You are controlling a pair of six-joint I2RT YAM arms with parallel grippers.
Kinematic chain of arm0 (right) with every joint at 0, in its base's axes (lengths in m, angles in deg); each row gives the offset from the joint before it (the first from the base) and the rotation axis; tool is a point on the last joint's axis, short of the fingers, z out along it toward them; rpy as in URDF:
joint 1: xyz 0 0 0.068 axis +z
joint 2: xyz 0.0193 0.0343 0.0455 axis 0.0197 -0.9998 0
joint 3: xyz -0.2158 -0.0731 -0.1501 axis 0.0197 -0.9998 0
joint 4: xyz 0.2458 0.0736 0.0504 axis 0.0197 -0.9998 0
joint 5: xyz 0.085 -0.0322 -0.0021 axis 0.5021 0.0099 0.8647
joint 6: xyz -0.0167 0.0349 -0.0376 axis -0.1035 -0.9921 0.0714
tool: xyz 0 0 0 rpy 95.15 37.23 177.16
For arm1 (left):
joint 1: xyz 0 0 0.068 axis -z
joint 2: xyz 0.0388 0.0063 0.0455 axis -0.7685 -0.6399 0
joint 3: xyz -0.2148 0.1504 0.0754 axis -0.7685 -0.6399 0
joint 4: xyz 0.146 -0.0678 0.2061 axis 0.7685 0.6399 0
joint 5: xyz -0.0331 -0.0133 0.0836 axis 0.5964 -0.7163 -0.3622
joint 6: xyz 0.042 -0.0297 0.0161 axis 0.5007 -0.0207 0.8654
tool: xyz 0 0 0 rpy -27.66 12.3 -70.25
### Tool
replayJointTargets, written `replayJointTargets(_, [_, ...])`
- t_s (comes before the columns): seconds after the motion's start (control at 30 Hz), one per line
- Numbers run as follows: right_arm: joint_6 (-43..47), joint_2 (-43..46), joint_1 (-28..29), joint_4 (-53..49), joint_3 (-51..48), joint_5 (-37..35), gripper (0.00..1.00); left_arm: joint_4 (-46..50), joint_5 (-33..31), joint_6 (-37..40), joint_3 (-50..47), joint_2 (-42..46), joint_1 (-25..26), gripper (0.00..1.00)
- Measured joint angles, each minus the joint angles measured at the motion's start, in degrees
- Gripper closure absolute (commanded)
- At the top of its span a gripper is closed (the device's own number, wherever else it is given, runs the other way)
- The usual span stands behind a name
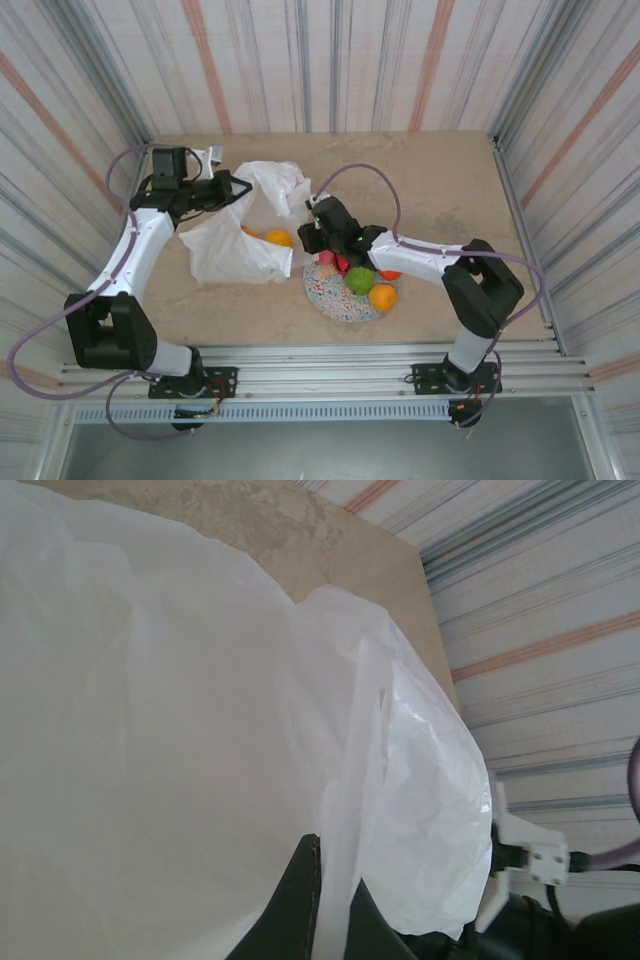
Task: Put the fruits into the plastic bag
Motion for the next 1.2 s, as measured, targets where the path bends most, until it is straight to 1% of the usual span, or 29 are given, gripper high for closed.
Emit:
replayJointTargets(0.07, [0.1,-2.1,-0.1,0.1,0.3,0.0,0.4,0.0,0.0,0.0,0.0,0.0,0.0,1.0])
replayJointTargets(0.17, [0.0,-6.0,-0.4,0.3,2.3,0.0,0.47,0.0,0.0,0.0,0.0,0.0,0.0,1.0])
replayJointTargets(0.33, [-0.5,-8.9,-1.5,1.4,4.1,0.2,0.67,0.0,0.0,0.0,0.0,0.0,0.0,1.0])
replayJointTargets(0.53, [-1.6,-9.0,-2.0,3.2,6.3,1.3,1.0,0.0,0.0,0.0,0.0,0.0,-0.1,1.0])
replayJointTargets(0.8, [-3.3,-7.2,-2.0,3.4,6.6,3.6,1.0,0.0,0.0,0.0,0.0,0.0,-0.9,1.0])
replayJointTargets(1.07, [-7.9,4.0,-2.0,3.8,6.6,9.2,1.0,0.0,-0.4,0.0,0.0,0.0,-4.2,1.0])
replayJointTargets(1.2, [-9.9,6.8,-2.0,4.8,6.6,11.1,1.0,0.2,-0.7,0.0,0.0,0.0,-5.2,1.0])
